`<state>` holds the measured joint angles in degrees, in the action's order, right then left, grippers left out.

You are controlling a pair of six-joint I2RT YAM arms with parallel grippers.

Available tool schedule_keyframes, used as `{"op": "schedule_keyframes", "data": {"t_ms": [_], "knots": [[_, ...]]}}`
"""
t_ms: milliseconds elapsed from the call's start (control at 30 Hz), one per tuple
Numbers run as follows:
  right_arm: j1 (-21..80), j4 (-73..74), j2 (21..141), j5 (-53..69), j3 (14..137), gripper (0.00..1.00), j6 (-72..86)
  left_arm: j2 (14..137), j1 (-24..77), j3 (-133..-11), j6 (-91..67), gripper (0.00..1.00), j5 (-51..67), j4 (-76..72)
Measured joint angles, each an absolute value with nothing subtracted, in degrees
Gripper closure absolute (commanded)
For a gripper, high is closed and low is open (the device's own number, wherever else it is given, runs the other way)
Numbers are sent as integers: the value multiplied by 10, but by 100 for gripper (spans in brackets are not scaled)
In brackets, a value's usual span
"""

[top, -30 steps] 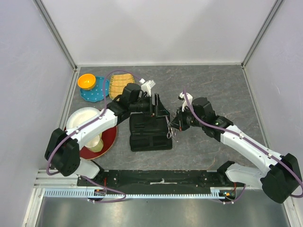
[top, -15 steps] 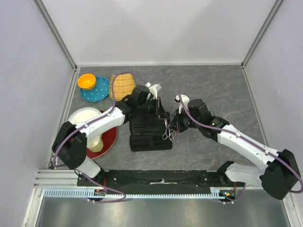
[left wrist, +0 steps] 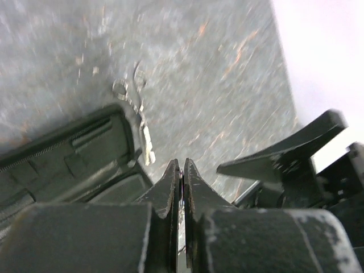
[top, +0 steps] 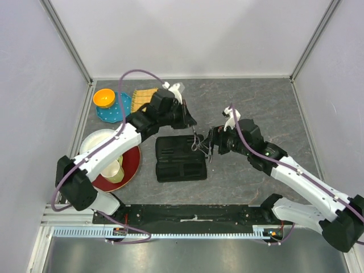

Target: Sort the hair-cutting tools

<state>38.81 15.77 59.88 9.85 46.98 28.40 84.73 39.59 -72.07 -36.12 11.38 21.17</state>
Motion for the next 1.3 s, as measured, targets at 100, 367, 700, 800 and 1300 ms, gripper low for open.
{"op": "schedule_keyframes", "data": {"t_ms": [100, 367, 700, 800, 1300], "knots": [[388, 129, 566, 103, 474, 4, 308, 827, 396, -781, -362, 98, 88, 226], [388, -8, 510, 120, 510, 2, 367, 748, 393, -875, -420, 98, 70, 193], [388, -212, 465, 128, 483, 11, 436, 636, 394, -809, -557, 98, 63, 51], [388, -263, 483, 146, 483, 26, 453, 632, 394, -783, -586, 98, 64, 21], [388, -372, 559, 182, 478, 100, 534, 637, 397, -726, -646, 75, 77, -48]]}}
